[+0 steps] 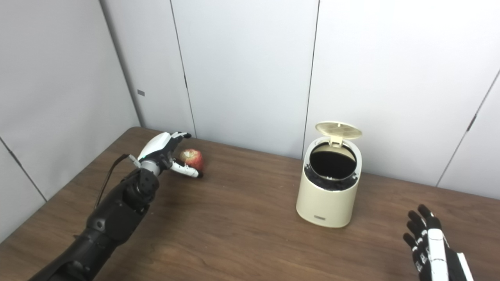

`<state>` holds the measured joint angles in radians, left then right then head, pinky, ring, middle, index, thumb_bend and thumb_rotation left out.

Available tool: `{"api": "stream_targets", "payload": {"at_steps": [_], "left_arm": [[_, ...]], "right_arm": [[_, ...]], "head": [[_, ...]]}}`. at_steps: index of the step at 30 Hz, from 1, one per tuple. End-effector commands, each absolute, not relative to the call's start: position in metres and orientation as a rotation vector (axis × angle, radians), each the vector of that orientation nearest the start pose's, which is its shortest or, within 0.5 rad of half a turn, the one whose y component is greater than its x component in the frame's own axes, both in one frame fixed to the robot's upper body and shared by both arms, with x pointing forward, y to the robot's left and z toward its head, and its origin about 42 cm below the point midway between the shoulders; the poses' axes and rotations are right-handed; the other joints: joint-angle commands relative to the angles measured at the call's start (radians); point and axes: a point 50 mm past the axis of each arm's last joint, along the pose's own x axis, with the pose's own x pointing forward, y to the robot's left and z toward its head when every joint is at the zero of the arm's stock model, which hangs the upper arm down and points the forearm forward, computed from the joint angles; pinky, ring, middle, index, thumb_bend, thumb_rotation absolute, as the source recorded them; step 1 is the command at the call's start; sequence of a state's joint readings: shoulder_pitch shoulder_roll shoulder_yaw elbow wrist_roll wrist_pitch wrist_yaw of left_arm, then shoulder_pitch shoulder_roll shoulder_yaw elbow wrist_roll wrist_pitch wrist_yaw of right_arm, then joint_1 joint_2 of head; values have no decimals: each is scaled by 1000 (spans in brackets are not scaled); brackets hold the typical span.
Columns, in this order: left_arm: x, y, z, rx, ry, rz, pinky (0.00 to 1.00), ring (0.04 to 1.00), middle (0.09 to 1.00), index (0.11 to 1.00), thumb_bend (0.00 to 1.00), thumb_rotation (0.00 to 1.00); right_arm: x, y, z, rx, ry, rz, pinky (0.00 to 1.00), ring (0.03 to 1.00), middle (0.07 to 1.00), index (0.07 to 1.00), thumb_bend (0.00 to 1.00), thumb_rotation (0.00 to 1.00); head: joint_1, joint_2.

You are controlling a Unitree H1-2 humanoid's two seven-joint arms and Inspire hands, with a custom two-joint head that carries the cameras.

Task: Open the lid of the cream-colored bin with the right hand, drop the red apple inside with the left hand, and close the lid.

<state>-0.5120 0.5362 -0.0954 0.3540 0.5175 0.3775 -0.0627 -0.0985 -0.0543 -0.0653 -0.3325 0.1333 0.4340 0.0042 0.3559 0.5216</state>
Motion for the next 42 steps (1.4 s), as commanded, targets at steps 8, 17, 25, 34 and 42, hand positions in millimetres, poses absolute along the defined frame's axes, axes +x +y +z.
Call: {"api": "stream_targets", "payload": {"at_steps": [8,17,25,34,42], "left_arm": [[451,393,250,1098,145,251,835,974,986,913,973,185],[451,393,250,1099,145,251,835,974,986,913,973,185],[451,393,250,1099,145,251,835,974,986,913,973,185],[468,392,245,1177,215,155,768,880,885,797,869,41],[465,392,248,1177,224,153,760,874,898,806,861,46]], "right_arm": [[306,-227,200,76,-83,24,928,951,932,956,404,930],[306,-227,200,76,-83,24,928,951,932,956,404,930],[306,-227,200,76,-83,24,928,951,932,956,404,930],[306,-226,195,86,-98,33,899,929,913,946,423,915],[307,-229,195,98,-98,33,904,931,912,945,427,910]], "head": [[1,1],[1,1],[1,1],[-20,0],[-20,5]]}}
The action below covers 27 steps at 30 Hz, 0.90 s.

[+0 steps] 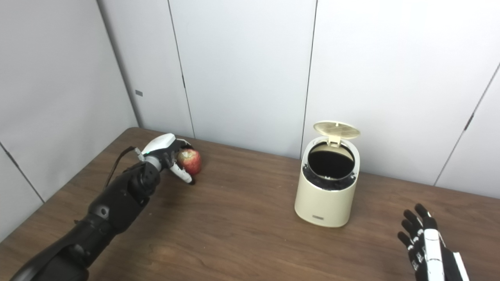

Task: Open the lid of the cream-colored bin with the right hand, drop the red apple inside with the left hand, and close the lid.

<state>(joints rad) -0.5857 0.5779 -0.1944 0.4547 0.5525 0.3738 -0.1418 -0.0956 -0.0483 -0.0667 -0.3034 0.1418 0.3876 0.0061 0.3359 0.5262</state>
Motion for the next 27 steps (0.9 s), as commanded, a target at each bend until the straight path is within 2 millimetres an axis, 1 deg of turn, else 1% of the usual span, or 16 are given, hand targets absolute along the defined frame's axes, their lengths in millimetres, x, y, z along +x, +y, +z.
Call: {"api": "stream_targets", "payload": {"at_steps": [1,5,21,24,27], "left_arm": [[465,392,248,1179,224,152,759,873,897,805,861,48],[465,393,247,1180,224,150,752,867,893,804,860,50],[465,393,247,1168,226,154,752,866,893,804,859,50],[465,394,245,1135,227,161,738,851,885,796,846,19],[465,394,245,1128,225,161,734,848,884,794,843,11]], "right_arm": [[307,-229,195,102,-97,31,903,931,911,944,427,910],[307,-229,195,110,-95,29,894,927,908,938,430,891],[307,-228,195,108,-96,32,894,926,908,938,430,889],[307,-228,195,104,-97,36,908,935,915,950,415,912],[307,-228,196,103,-97,36,911,936,916,952,413,916]], "head": [[1,3],[1,3],[1,3],[1,2],[1,2]]}}
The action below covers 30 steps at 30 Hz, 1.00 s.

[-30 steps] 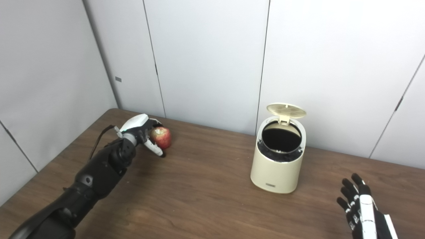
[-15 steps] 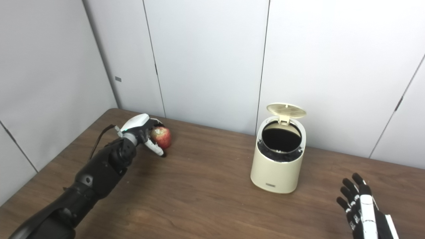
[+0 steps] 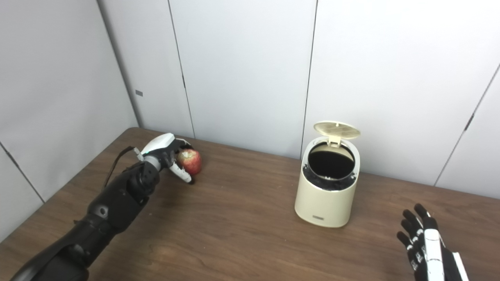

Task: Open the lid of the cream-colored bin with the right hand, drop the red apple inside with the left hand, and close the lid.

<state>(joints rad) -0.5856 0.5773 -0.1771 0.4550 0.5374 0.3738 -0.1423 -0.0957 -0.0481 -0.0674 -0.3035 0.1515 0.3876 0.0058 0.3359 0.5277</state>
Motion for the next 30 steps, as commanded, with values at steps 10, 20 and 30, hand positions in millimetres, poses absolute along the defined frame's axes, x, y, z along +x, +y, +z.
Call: {"api": "stream_targets", "payload": {"at_steps": [10,20,30], "left_arm": [[468,390,246,1126,211,165,661,785,849,787,854,1],[470,389,248,1126,212,167,659,782,844,784,853,0],[471,389,247,1112,210,167,646,768,838,783,851,0]], "right_arm": [[309,-229,194,102,-96,36,900,933,917,945,422,913],[310,-230,192,98,-86,41,916,937,920,951,437,909],[310,-230,192,91,-79,36,896,929,913,947,442,910]], "head": [[0,4],[0,6],[-1,7]]}}
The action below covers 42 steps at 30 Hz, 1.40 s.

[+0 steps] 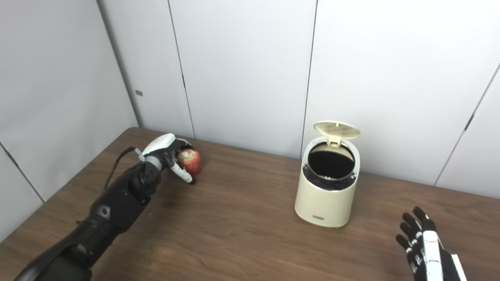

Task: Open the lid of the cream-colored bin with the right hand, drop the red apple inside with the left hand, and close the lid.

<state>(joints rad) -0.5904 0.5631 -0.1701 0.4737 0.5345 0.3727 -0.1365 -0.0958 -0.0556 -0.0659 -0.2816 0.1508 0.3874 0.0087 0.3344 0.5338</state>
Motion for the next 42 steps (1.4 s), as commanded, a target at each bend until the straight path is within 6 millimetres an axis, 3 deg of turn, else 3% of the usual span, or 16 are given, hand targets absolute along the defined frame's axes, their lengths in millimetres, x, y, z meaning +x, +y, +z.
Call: {"api": "stream_targets", "payload": {"at_steps": [1,25,31,33,35,39,42], "left_arm": [[471,389,247,1115,211,168,642,767,840,784,848,0],[471,387,251,1072,152,173,590,696,785,765,784,0],[471,385,251,1059,112,210,492,557,663,662,720,0],[471,384,251,1052,97,233,436,427,508,564,543,0],[470,384,251,1056,89,247,377,396,459,540,508,0],[470,383,252,1088,109,245,475,452,509,470,501,0],[469,382,253,1097,114,238,464,449,509,470,502,0]], "right_arm": [[310,-229,192,93,-78,36,896,929,914,947,443,910],[309,-229,192,76,-75,45,885,914,878,940,426,953],[309,-229,191,72,-72,43,888,896,856,929,415,977],[308,-229,192,74,-73,43,882,894,853,926,414,989],[308,-230,192,85,-75,45,883,889,850,925,423,983],[309,-230,192,94,-78,49,882,883,834,910,424,982],[309,-231,192,93,-78,49,887,887,827,894,422,996]], "head": [[0,0],[-1,3],[-1,5],[-1,6],[0,7],[0,10],[1,11]]}}
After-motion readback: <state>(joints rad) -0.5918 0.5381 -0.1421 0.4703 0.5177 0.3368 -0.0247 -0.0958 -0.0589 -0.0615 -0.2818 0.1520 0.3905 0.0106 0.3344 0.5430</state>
